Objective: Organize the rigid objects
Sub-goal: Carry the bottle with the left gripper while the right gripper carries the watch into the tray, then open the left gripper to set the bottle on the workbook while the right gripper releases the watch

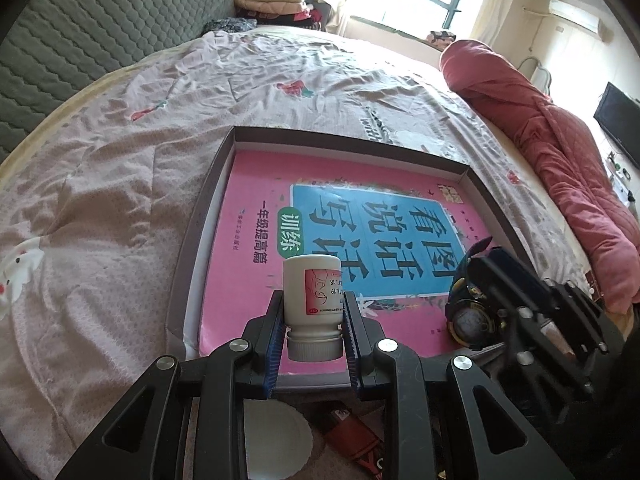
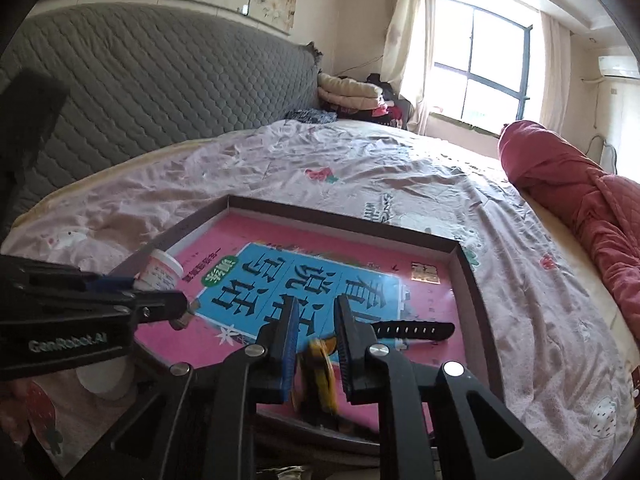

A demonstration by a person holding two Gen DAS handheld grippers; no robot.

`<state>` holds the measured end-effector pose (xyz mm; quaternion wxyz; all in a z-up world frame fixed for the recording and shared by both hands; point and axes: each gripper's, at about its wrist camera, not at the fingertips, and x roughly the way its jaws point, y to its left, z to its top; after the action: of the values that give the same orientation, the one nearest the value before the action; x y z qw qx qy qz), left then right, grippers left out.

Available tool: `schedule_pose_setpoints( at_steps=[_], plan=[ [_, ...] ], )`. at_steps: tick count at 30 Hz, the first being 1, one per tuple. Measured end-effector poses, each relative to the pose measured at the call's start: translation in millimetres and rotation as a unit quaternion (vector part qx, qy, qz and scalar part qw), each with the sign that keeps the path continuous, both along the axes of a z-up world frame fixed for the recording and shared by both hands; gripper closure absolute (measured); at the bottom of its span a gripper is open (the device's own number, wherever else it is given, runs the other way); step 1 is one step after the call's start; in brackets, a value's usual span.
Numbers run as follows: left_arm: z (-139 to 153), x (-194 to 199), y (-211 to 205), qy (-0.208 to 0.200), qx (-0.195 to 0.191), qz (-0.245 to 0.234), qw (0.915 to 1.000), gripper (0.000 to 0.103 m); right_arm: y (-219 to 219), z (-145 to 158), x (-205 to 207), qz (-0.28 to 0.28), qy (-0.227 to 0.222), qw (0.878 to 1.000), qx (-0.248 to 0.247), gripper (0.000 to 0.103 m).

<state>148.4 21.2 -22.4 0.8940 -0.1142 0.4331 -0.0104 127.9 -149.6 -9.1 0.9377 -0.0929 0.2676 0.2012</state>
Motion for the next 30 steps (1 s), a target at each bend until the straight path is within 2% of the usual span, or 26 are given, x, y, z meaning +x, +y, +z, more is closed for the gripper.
schedule_pose_setpoints(
  at_steps=[7, 16, 19, 22, 23, 30],
  plan=[
    [-11, 10, -5, 0.013, 0.013, -0.007, 0.9998, 0.076, -29, 5, 2, -0.031, 0.017, 0.998, 0.049, 0.085],
    [-17, 15, -8, 0.016, 0.026, -0.008, 0.9995, 0.076, -43, -4, 7, -0.06, 0.042, 0.996, 0.044, 0.084],
    [-16, 15, -7, 0.018, 0.028, -0.005, 0.9994, 0.075, -46, -6, 8, -0.064, 0.05, 0.996, 0.048, 0.081],
    [-15, 15, -3, 0.02, 0.025, 0.0, 0.9995, 0.067, -46, -7, 8, -0.068, 0.05, 0.995, 0.048, 0.075],
    [-15, 15, -3, 0.02, 0.023, 0.0, 0.9995, 0.06, -47, -7, 8, -0.069, 0.049, 0.995, 0.048, 0.073],
    [-5, 11, 4, 0.01, 0.019, 0.003, 0.9998, 0.054, -52, -3, 4, -0.078, 0.04, 0.995, 0.053, 0.068]
  ],
)
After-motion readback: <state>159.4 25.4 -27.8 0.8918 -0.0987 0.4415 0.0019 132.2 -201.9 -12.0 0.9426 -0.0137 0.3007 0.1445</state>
